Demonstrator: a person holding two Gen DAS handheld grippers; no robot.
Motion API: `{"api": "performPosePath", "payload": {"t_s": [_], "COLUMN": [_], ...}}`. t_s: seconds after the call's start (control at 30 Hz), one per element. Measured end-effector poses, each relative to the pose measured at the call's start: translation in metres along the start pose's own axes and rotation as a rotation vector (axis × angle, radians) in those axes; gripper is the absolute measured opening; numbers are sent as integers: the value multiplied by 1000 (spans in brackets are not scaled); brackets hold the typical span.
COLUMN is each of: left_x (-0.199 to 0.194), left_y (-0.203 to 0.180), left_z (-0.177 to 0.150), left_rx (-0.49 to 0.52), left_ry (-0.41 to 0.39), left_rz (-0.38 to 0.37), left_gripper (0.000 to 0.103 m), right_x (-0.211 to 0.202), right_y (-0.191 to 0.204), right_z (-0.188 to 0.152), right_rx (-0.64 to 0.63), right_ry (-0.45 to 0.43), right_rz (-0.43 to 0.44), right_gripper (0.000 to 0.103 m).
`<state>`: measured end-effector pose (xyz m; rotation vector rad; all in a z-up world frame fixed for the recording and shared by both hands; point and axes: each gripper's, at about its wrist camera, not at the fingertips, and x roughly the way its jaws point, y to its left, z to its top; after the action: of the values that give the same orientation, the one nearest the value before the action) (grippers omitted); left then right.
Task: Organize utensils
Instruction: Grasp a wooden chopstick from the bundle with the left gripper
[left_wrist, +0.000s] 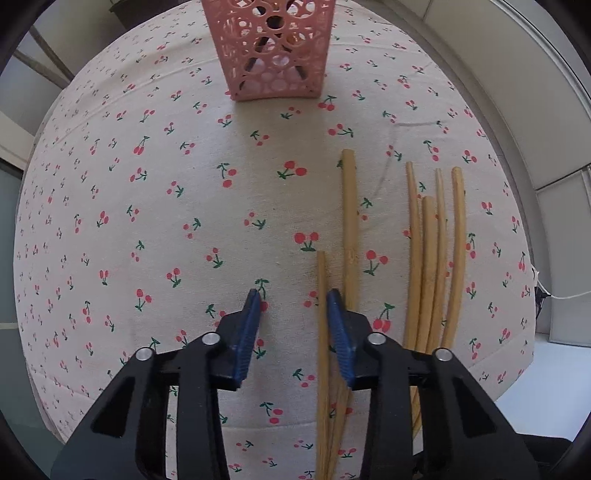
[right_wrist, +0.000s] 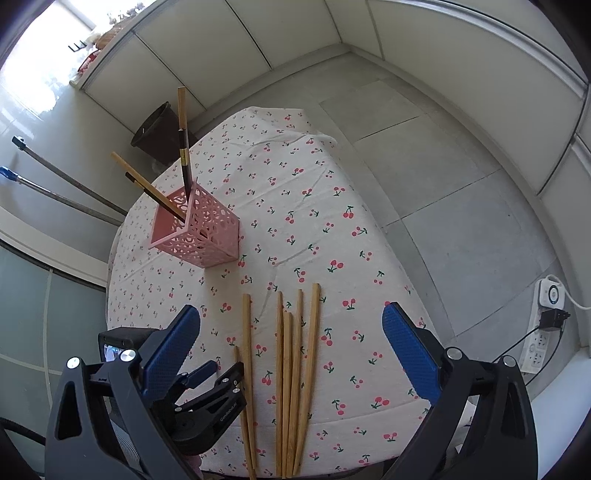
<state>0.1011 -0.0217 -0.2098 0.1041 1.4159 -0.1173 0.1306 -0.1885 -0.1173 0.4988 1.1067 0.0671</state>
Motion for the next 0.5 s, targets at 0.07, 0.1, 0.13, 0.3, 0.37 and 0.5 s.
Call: {"api": "performPosePath", "payload": {"t_s": [0.07,0.1,0.13,0.3,0.37,0.5], "left_x": [-1,-1,0,7,5,-11], "left_y": [-2,-1,0,29,38,66], "left_z": [-4,-5,-6,-6,-6,-2], "left_rx": [-4,-11,-18,-96,-111,-168], "left_ry": [14,20,22,39,26,-26], "left_rz": [-32,-49,-70,-190,-174,-171], "left_gripper": [5,5,5,4,4,4], "right_x": [4,6,8,18,24,45], "right_y": [1,2,3,19,27,45], "right_z": [0,0,-1,-4,-6,-10], "right_rx": [2,2,1,-34,-51,-83], "right_ry": [10,14,19,43,59,104], "right_rz": [-2,-2,-1,5,9,11], "right_gripper": [96,96,96,96,96,96]}}
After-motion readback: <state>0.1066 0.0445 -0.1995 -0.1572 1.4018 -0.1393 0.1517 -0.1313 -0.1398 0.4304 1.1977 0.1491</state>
